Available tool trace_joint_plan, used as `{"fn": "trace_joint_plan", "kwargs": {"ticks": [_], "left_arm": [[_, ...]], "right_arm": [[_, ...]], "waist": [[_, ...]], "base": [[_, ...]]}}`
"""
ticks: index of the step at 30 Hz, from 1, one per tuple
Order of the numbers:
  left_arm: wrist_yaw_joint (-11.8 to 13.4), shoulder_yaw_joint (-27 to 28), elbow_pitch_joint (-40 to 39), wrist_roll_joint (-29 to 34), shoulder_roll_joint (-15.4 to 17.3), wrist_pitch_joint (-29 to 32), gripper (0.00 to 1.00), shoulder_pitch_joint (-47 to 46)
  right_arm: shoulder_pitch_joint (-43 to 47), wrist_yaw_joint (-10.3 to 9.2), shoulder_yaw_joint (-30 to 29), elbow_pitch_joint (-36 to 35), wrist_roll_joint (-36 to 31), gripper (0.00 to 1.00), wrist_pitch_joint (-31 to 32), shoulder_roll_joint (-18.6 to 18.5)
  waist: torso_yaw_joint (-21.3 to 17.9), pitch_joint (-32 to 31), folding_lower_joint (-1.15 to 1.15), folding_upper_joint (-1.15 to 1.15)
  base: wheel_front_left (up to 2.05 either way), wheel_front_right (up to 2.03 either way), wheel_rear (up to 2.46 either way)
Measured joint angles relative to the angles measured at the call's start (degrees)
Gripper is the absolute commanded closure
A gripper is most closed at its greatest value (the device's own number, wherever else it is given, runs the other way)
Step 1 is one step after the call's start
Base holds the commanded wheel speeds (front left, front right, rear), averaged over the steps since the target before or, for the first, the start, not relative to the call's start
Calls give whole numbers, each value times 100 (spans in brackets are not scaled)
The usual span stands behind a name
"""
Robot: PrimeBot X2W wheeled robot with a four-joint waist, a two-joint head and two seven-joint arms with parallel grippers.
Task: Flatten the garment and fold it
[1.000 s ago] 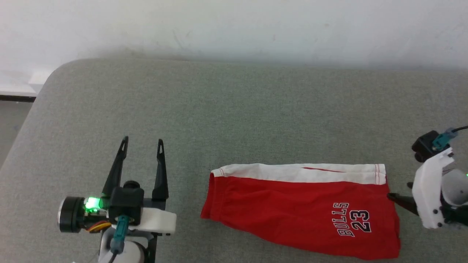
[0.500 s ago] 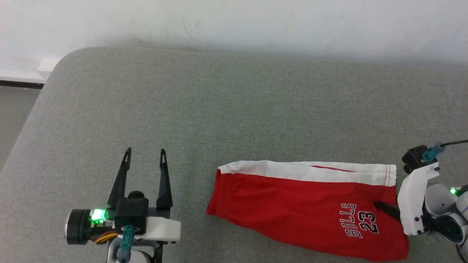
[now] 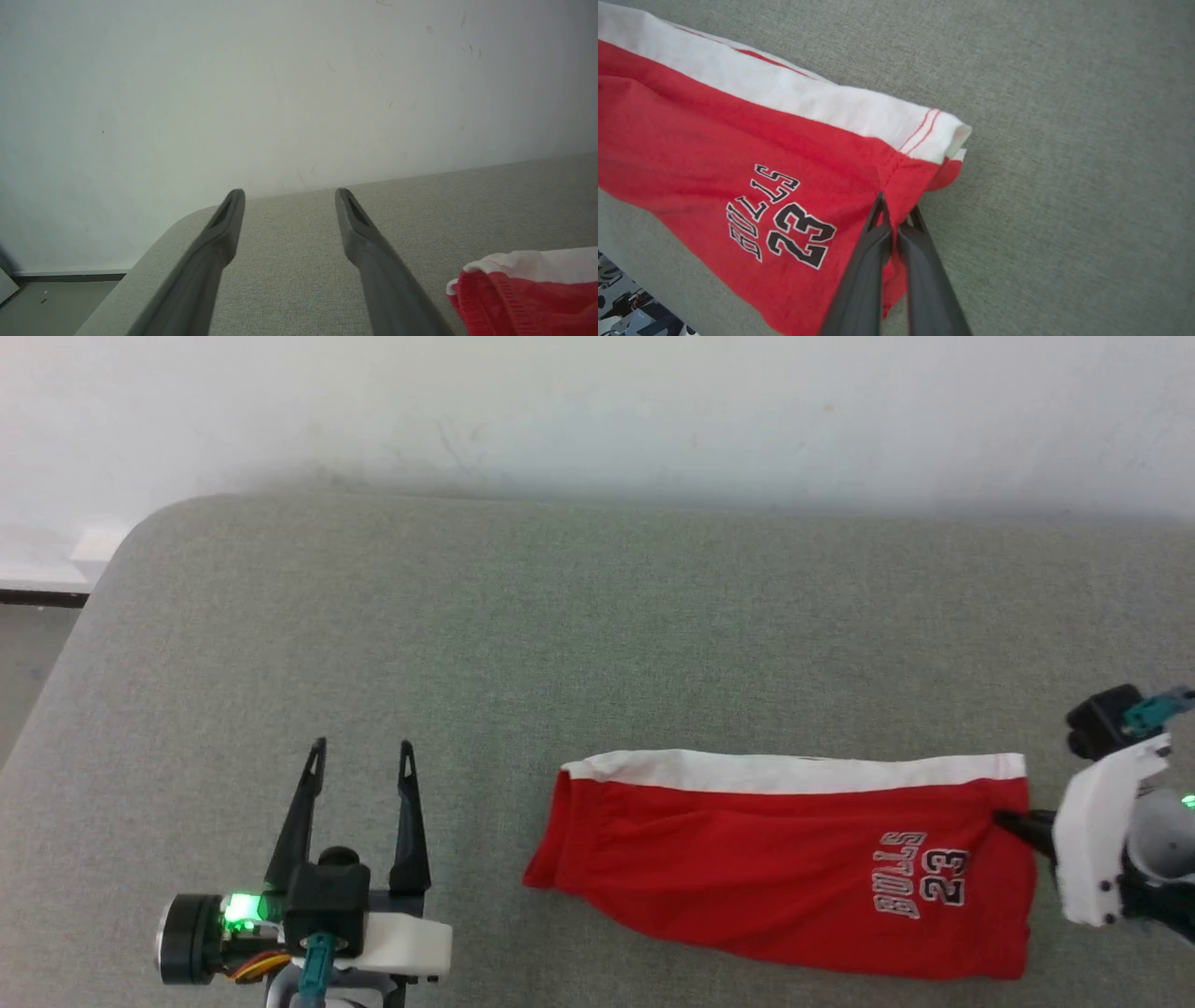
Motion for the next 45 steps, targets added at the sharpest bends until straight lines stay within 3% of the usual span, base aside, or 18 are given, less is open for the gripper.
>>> {"fn": "trace_joint_plan", "kwargs": {"ticks": [11, 19, 26, 31, 40, 45], "left_arm": [[-197, 45, -3, 158, -45, 0, 0, 114], [-247, 21, 21, 212, -42, 0, 0, 109], [-297, -37, 32, 250, -100, 0, 0, 22], [-338, -112, 24, 269, -151, 0, 0, -137], [-342, -218, 38, 283, -318, 0, 0, -433], [-341, -267, 44, 283, -368, 0, 0, -526]], "right_arm": [[531, 0, -550, -393, 112, 100, 89, -1196], [706, 0, -610, -2004, 102, 100, 427, -1377], [474, 0, -328, -3323, -87, 100, 1010, -1024], [-225, 0, 162, -3527, -318, 100, 1385, -499], [-1473, 0, 1155, -2396, -605, 100, 1367, 515], [-1695, 0, 1633, -1492, -604, 100, 1240, 724]], "waist": [[-159, -95, 0, -1], [-148, -60, 0, 0], [0, 26, 0, 0], [136, 177, 1, 0], [410, 531, 1, -1], [552, 712, 1, 0]], "base": [[0, 0, 0], [0, 0, 0], [0, 0, 0], [0, 0, 0], [0, 0, 0], [0, 0, 0]]}}
